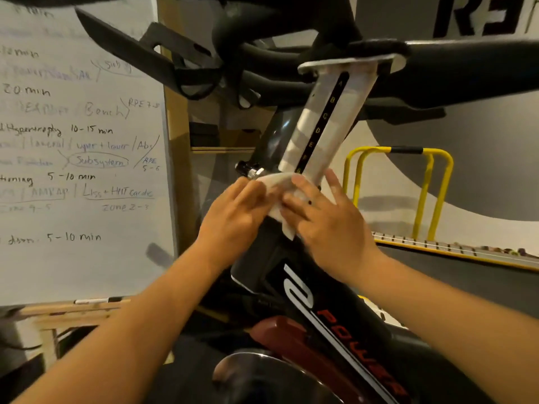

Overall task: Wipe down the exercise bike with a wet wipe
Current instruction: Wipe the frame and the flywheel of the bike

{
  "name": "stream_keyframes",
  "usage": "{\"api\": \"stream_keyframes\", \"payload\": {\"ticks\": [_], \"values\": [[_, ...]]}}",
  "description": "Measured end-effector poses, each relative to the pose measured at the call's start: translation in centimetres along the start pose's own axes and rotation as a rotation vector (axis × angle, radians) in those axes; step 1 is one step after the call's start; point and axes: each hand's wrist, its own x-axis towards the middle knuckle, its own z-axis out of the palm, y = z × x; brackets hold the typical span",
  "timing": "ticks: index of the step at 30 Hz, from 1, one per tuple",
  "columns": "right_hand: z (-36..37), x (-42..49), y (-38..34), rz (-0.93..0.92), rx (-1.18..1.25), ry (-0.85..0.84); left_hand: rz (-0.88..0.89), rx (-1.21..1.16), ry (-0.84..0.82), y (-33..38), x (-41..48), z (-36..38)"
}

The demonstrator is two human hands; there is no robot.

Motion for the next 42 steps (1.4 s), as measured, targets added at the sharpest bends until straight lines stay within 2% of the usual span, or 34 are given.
{"api": "stream_keyframes", "payload": {"ticks": [2, 5, 8, 11, 15, 17, 21, 24, 27, 29, 33, 37, 39, 42], "values": [[0.9, -1.2, -1.5, -0.051, -0.071, -0.125, -0.121, -0.012, -0.015, 2.0, -4.8, 2.2], [1.6, -3.1, -4.6, -0.033, -0.067, -0.305, -0.363, -0.178, -0.116, 6.9, -8.8, 3.9], [1.7, -4.7, -6.5, -0.085, -0.094, -0.450, -0.385, -0.220, -0.263, 8.6, -12.2, 4.2], [0.6, -3.7, -6.2, -0.029, -0.105, -0.437, -0.372, -0.213, -0.341, 7.3, -12.1, 3.6], [-0.7, -0.9, -4.6, 0.255, -0.123, -0.236, -0.366, -0.144, -0.280, 5.6, -3.8, 2.3], [-0.6, -0.4, -4.1, 0.303, -0.105, -0.187, -0.299, -0.129, -0.260, 4.9, -1.9, 2.1], [1.1, -2.9, -7.0, 0.180, -0.045, -0.291, -0.297, -0.209, -0.357, 4.6, -8.4, 2.2], [2.4, -5.3, -10.4, 0.003, -0.087, -0.412, -0.435, -0.255, -0.532, 6.1, -14.2, 2.4], [2.6, -5.7, -12.1, -0.041, -0.100, -0.466, -0.554, -0.242, -0.684, 7.8, -15.6, 2.7], [2.3, -6.0, -12.1, -0.042, -0.102, -0.469, -0.516, -0.198, -0.677, 8.8, -16.1, 2.7], [1.5, -9.3, -10.7, -0.011, -0.073, -0.521, -0.302, -0.107, -0.665, 11.0, -15.9, 3.2], [-0.5, -13.4, -8.4, 0.172, -0.001, -0.543, -0.207, -0.110, -0.579, 13.1, -12.1, 3.8], [-0.9, -14.7, -8.1, 0.185, 0.020, -0.525, -0.135, -0.083, -0.600, 13.6, -12.0, 3.7], [-0.6, -12.6, -8.2, 0.178, -0.010, -0.482, -0.134, 0.000, -0.593, 11.7, -11.2, 3.3]]}}
